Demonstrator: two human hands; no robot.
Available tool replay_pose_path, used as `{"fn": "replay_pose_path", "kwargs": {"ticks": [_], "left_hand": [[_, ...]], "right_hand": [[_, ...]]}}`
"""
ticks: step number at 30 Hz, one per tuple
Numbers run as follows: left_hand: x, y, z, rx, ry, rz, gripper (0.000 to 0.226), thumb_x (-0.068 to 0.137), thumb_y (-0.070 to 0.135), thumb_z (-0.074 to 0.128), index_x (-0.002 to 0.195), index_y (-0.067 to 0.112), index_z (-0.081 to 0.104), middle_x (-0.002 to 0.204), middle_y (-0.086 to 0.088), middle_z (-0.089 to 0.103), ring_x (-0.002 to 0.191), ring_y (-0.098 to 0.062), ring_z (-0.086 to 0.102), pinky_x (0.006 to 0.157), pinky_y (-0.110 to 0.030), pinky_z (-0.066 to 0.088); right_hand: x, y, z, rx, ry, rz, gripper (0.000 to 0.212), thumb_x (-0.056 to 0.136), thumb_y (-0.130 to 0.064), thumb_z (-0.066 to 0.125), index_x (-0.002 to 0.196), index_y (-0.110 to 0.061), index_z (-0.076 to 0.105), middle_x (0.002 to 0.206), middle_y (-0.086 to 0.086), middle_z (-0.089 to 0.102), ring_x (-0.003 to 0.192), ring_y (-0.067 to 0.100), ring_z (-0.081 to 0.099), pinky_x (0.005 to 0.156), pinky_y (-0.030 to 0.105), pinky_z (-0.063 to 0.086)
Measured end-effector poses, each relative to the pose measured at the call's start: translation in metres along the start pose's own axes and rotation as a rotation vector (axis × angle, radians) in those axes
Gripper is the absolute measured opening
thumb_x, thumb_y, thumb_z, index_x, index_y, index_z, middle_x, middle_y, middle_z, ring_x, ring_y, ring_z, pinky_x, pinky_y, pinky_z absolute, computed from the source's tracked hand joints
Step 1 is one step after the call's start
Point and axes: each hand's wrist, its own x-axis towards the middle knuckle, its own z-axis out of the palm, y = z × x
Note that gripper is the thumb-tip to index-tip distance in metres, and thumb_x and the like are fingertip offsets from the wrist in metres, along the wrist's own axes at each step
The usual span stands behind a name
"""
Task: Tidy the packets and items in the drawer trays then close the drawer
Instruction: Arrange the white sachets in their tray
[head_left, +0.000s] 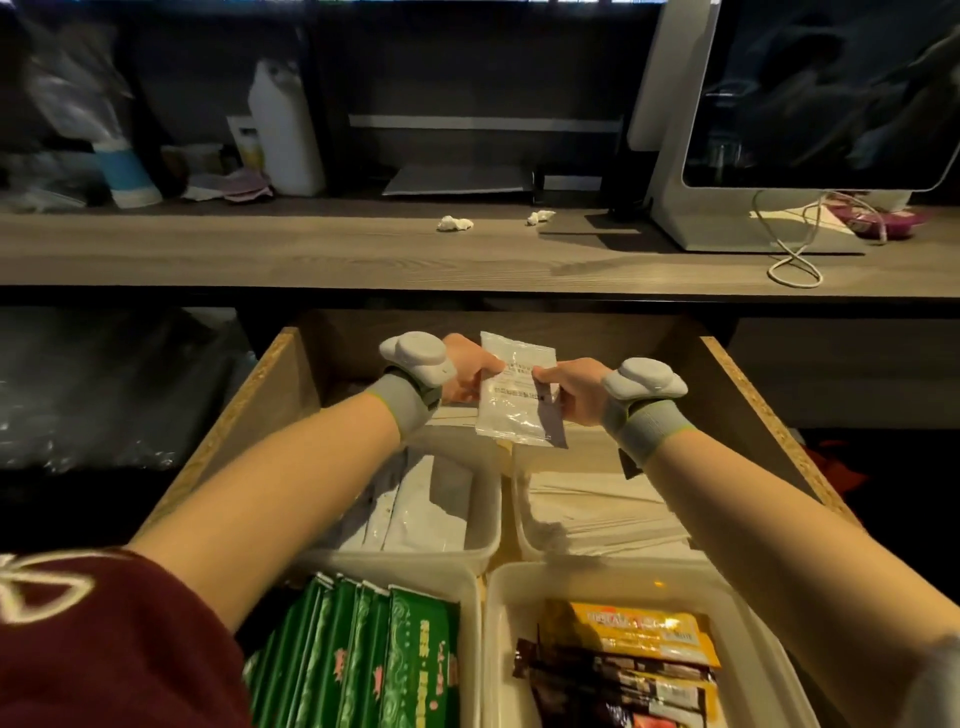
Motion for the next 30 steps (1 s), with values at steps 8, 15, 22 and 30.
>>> {"fn": "replay_pose_path", "kwargs": {"ticks": [8, 15, 22, 30], "left_hand": [[-0.036, -0.048, -0.049, 0.227, 0.054, -0.027, 0.027, 0.086, 0.015, 0.063, 0.106, -0.002, 0.065, 0.106, -0.015, 0.068, 0.09, -0.023, 0.067, 0.078, -0.033, 0.055], [-0.049, -0.085, -0.061, 0.344, 0.089, -0.073, 0.015, 0.083, 0.008, 0.065, 0.089, -0.006, 0.065, 0.093, -0.021, 0.063, 0.072, -0.028, 0.058, 0.061, -0.032, 0.049], [-0.042, -0.1, -0.043, 0.533, 0.087, 0.031, 0.035, 0.085, 0.019, 0.064, 0.106, -0.01, 0.064, 0.109, -0.026, 0.067, 0.091, -0.029, 0.062, 0.081, -0.037, 0.05], [-0.04, -0.106, -0.034, 0.677, 0.058, 0.058, 0.022, 0.085, 0.02, 0.066, 0.099, 0.004, 0.067, 0.102, -0.014, 0.07, 0.093, -0.027, 0.066, 0.073, -0.031, 0.049]], "right_hand": [[-0.046, 0.021, 0.056, 0.18, -0.186, 0.128, 0.027, 0.095, -0.009, 0.041, 0.119, 0.001, 0.049, 0.089, 0.011, 0.055, 0.072, 0.018, 0.052, 0.057, 0.028, 0.044], [-0.053, 0.046, 0.095, 0.246, -0.309, 0.281, 0.046, 0.1, -0.039, 0.03, 0.129, -0.005, 0.04, 0.077, 0.004, 0.052, 0.064, 0.011, 0.048, 0.049, 0.021, 0.044], [-0.043, 0.059, 0.098, 0.18, -0.158, 0.291, 0.045, 0.097, -0.042, 0.034, 0.128, -0.011, 0.044, 0.076, 0.007, 0.055, 0.066, 0.018, 0.053, 0.051, 0.023, 0.056], [-0.025, 0.071, 0.097, -0.114, -0.091, 0.097, 0.052, 0.095, -0.038, 0.03, 0.132, -0.004, 0.044, 0.142, 0.022, 0.043, 0.131, 0.039, 0.04, 0.113, 0.047, 0.031]]}}
